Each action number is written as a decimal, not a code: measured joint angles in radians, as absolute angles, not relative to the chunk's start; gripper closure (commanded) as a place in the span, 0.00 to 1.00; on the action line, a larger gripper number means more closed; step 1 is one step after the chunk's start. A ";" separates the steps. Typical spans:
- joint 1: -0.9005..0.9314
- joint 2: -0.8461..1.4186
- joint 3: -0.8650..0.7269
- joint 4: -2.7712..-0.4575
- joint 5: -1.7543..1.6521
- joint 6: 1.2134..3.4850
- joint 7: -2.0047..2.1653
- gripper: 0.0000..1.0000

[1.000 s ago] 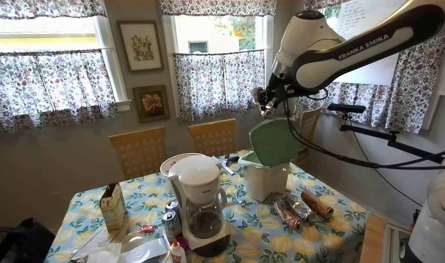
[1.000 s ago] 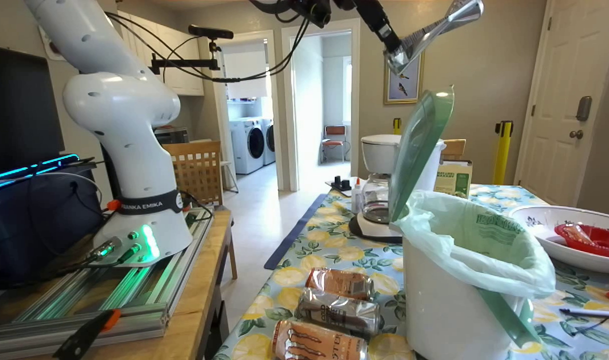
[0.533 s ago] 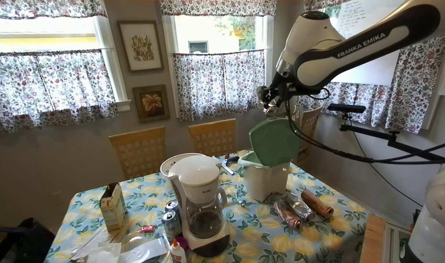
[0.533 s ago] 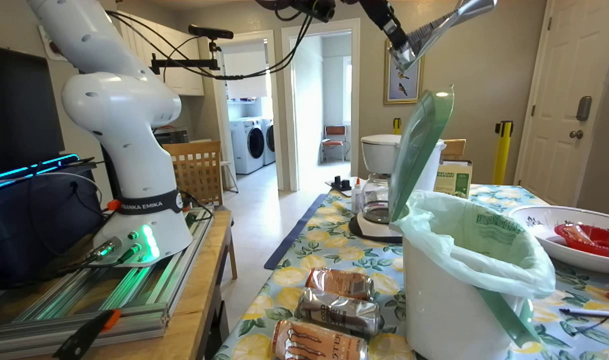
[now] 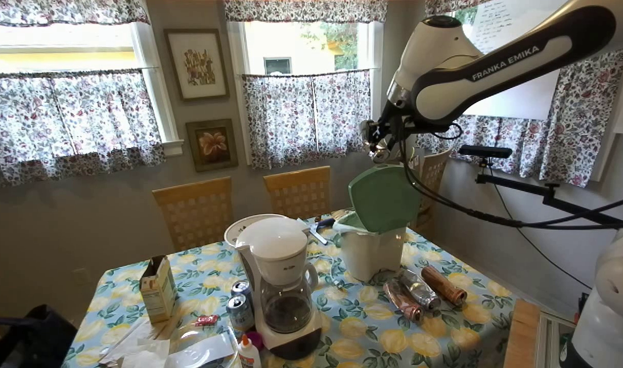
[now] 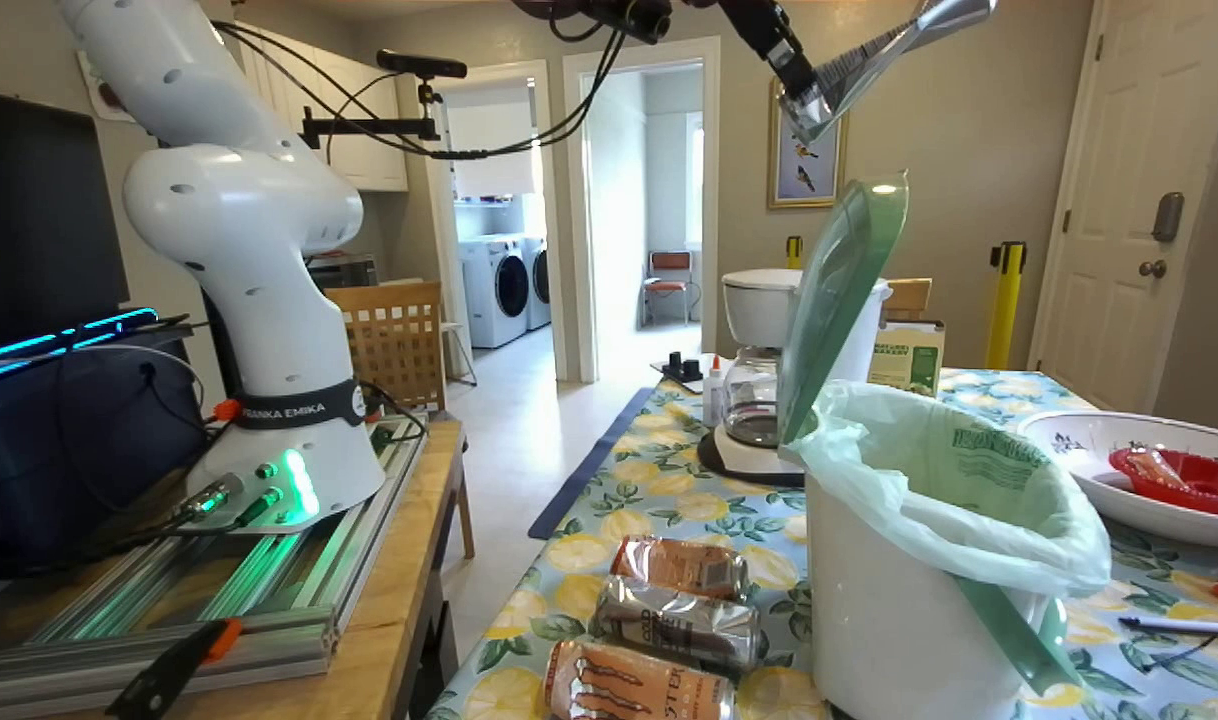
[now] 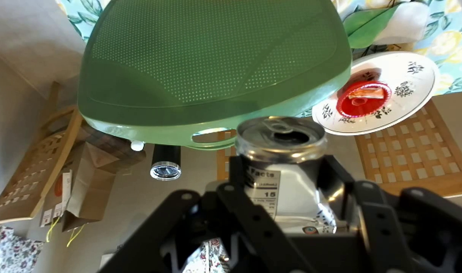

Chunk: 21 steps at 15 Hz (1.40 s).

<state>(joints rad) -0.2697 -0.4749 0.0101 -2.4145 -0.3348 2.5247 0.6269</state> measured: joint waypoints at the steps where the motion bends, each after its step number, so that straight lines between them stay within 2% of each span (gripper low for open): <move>1: -0.270 -0.475 0.010 -2.414 -0.335 2.525 0.627 0.72; 11: -0.338 -0.458 0.012 -2.373 -0.335 2.525 0.629 0.72; 21: -0.339 -0.320 -0.010 -2.279 -0.331 2.562 0.628 0.72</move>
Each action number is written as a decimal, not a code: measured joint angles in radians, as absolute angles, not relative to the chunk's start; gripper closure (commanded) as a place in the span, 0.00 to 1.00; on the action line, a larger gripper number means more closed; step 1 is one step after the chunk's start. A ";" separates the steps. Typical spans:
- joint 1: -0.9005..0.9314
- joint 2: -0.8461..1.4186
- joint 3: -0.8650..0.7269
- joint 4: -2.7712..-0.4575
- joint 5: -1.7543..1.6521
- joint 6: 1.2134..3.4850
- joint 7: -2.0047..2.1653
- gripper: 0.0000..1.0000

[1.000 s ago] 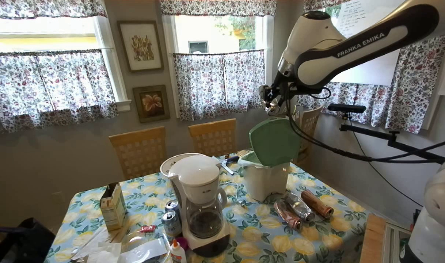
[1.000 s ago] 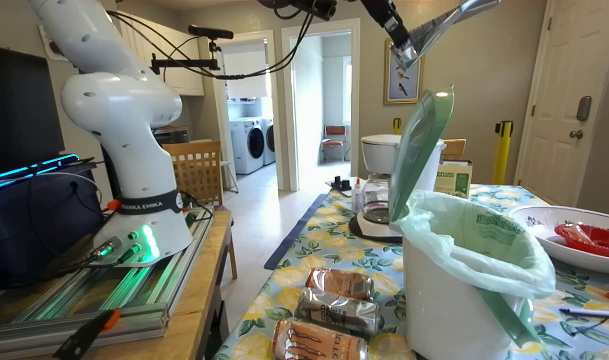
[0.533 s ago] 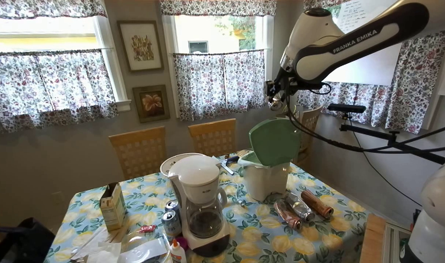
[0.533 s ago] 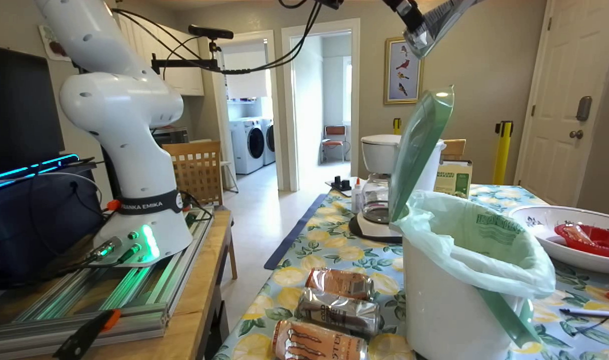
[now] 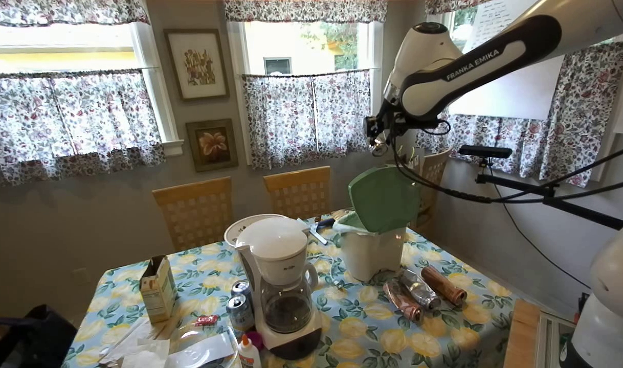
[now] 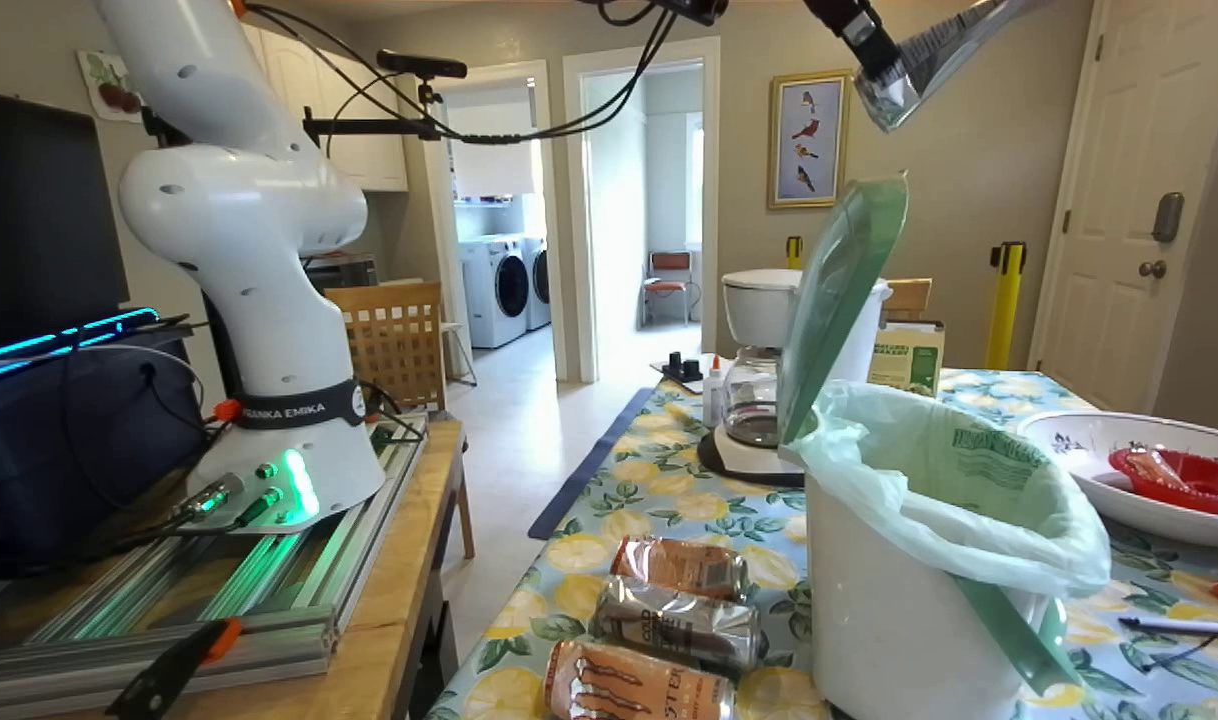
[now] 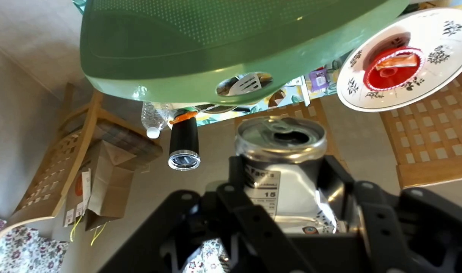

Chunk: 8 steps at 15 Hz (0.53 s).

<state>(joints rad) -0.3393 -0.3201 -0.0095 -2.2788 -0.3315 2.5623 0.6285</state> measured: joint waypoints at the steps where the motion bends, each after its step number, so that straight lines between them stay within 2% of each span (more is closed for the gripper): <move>1: -0.339 -0.310 -0.012 -2.269 -0.331 2.566 0.628 0.72; 8: -0.339 -0.249 -0.040 -2.230 -0.331 2.590 0.628 0.72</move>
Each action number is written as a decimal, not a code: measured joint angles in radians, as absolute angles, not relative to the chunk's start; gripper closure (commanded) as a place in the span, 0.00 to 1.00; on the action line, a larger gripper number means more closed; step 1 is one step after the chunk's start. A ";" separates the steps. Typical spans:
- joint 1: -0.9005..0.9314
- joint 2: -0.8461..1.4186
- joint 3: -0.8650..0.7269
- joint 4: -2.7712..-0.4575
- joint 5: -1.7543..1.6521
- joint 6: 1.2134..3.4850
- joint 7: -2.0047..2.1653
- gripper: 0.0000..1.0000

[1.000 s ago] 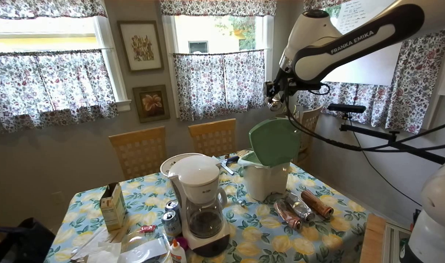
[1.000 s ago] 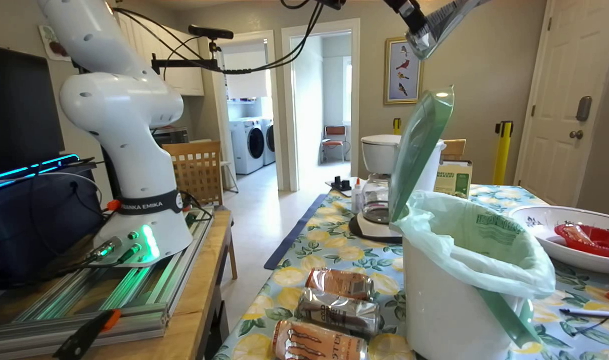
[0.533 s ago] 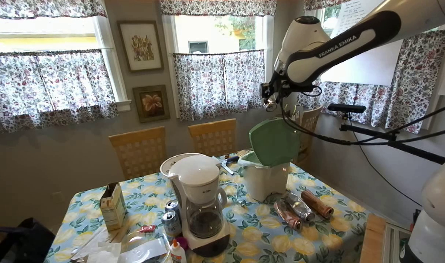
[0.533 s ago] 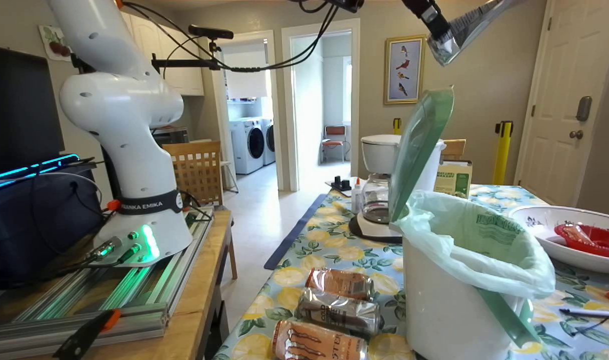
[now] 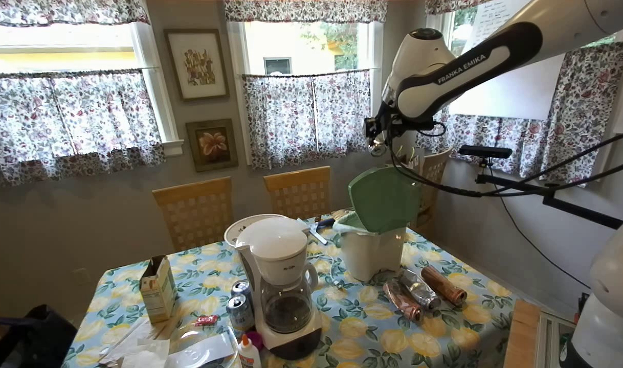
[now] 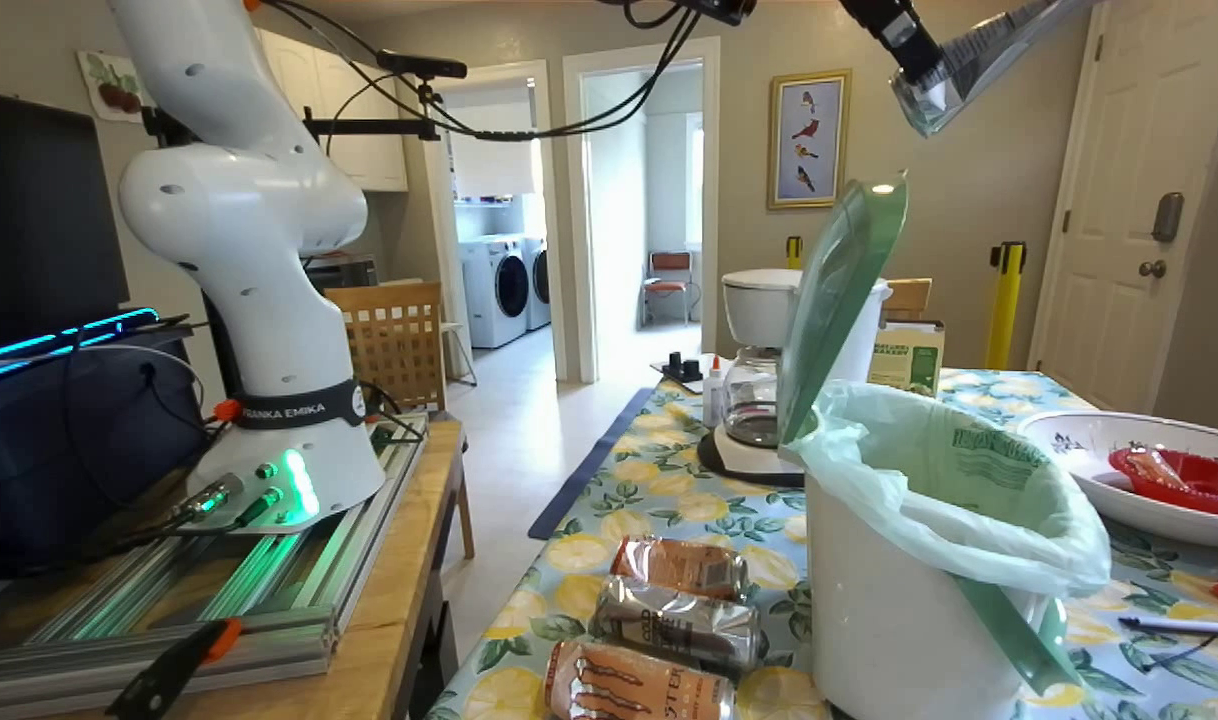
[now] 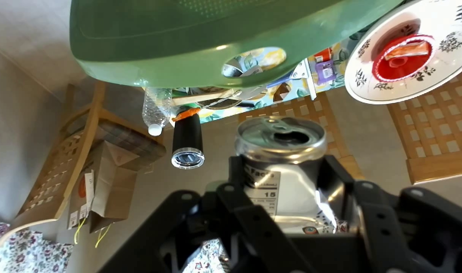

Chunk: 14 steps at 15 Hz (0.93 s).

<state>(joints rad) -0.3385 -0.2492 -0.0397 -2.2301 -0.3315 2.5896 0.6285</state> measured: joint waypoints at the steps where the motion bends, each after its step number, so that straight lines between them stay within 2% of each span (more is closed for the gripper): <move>1: -0.338 -0.241 -0.043 -2.226 -0.331 2.590 0.629 0.72; 14: -0.331 -0.151 -0.071 -2.177 -0.331 2.594 0.641 0.72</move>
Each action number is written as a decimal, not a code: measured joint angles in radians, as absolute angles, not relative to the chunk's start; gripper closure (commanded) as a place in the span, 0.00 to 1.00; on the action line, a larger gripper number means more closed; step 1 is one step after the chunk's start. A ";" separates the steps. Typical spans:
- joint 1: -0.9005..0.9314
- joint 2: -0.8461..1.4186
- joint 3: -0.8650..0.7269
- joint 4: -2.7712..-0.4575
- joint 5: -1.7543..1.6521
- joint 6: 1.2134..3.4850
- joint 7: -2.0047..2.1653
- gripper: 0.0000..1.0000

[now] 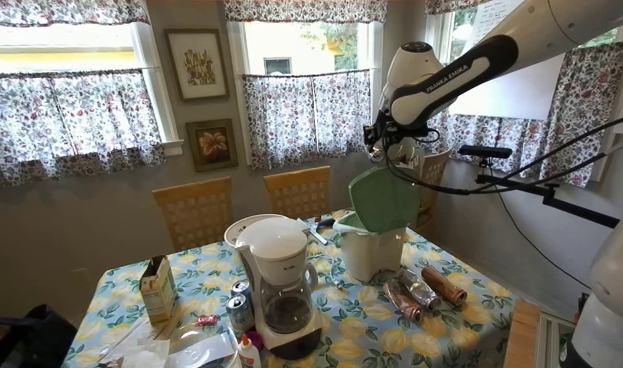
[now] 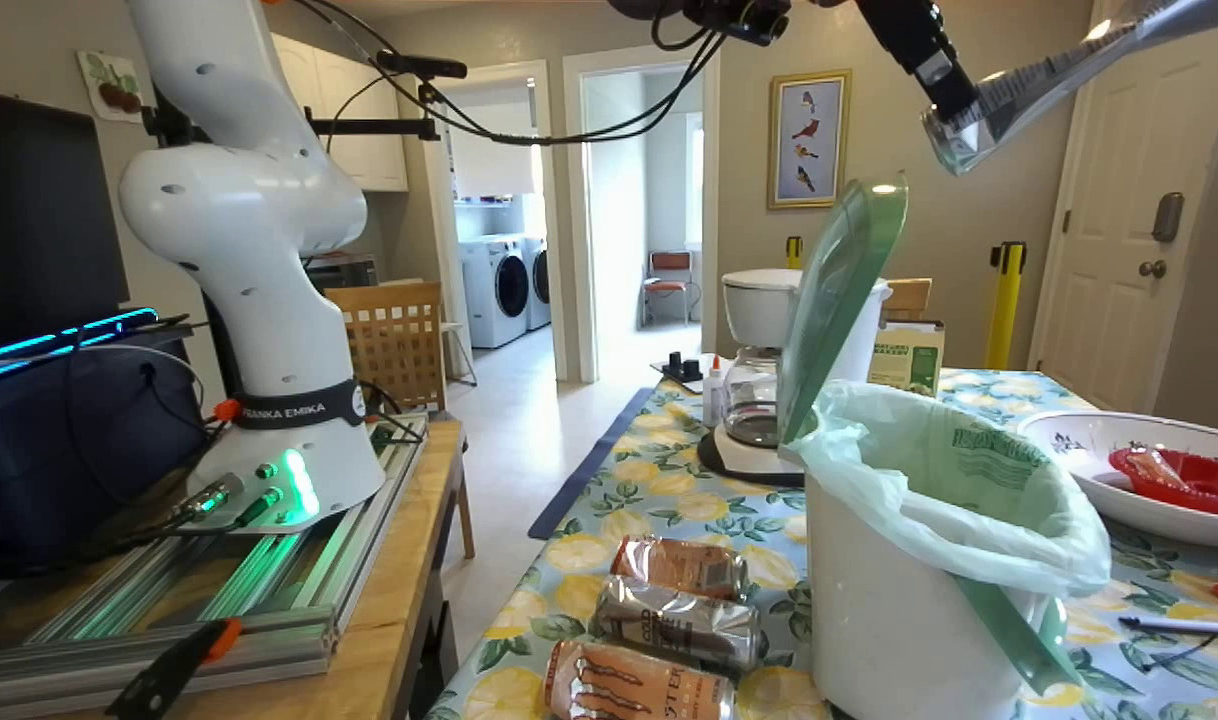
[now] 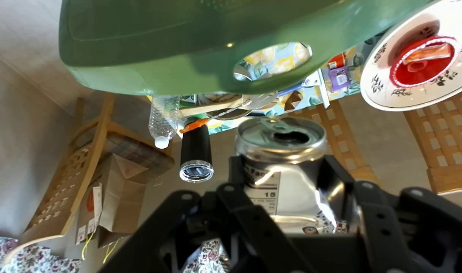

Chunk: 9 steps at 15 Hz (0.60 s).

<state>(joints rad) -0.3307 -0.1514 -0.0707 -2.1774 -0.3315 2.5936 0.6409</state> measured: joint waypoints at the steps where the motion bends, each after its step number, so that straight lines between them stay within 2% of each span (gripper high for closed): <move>1: -0.328 -0.148 -0.072 -2.175 -0.331 2.594 0.641 0.72; 9: -0.307 -0.132 -0.081 -2.167 -0.331 2.593 0.641 0.72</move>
<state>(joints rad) -0.3070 -0.1318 -0.0814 -2.1672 -0.3315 2.5933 0.6409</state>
